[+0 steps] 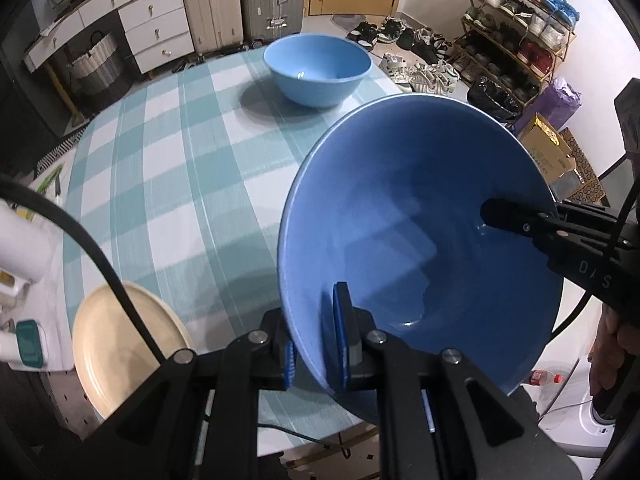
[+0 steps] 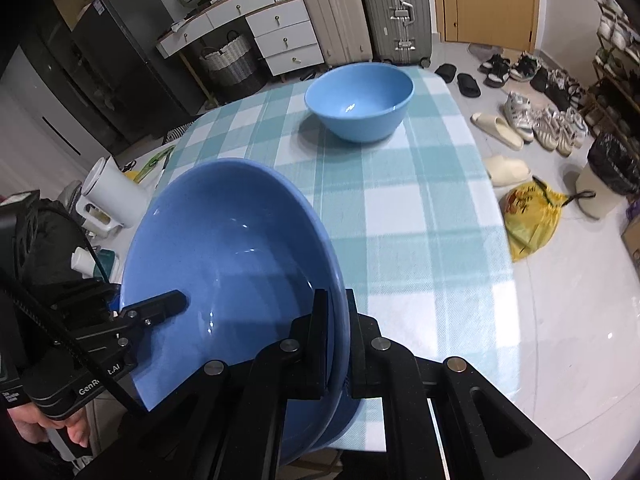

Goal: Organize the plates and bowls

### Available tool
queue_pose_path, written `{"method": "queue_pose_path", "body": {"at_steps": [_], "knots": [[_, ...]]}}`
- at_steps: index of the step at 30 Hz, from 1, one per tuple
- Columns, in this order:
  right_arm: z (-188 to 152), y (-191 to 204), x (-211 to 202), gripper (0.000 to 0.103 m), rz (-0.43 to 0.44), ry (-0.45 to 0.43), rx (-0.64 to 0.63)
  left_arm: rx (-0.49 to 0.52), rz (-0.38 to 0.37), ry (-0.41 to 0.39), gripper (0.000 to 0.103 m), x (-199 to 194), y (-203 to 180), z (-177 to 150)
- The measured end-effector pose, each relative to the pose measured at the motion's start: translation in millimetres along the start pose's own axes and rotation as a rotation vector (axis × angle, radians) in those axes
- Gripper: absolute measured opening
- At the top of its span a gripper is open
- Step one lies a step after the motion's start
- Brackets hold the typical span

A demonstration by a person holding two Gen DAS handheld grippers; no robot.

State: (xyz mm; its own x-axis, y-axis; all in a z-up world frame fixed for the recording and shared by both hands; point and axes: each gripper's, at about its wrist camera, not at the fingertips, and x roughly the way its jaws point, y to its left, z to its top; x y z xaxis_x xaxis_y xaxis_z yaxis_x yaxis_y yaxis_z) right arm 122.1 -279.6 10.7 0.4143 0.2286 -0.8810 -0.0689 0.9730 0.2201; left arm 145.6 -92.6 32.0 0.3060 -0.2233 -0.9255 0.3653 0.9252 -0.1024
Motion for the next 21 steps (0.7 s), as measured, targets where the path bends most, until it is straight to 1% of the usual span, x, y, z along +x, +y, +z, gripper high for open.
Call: {"method": "queue_pose_path", "body": {"at_steps": [2,8,13,17,21], "knots": [[-9,3,5,0.006,-0.005,0.016,-0.01,-0.02,-0.018,0.014,0.013,5,3,-10],[-29,4,21,0.006,0.001,0.031,0.016,-0.046,0.0,0.028,0.013,19,4,-29],[-37,-2,33,0.006,0.014,0.046,0.031,-0.03,0.06,0.034,0.013,29,-3,-37],[-43,-8,37,0.006,0.013,0.058,0.04,0.008,0.105,0.031,0.015,34,-12,-42],[-49,-10,43,0.006,-0.006,0.067,0.028,0.048,0.156,0.031,0.017,40,-19,-45]]}}
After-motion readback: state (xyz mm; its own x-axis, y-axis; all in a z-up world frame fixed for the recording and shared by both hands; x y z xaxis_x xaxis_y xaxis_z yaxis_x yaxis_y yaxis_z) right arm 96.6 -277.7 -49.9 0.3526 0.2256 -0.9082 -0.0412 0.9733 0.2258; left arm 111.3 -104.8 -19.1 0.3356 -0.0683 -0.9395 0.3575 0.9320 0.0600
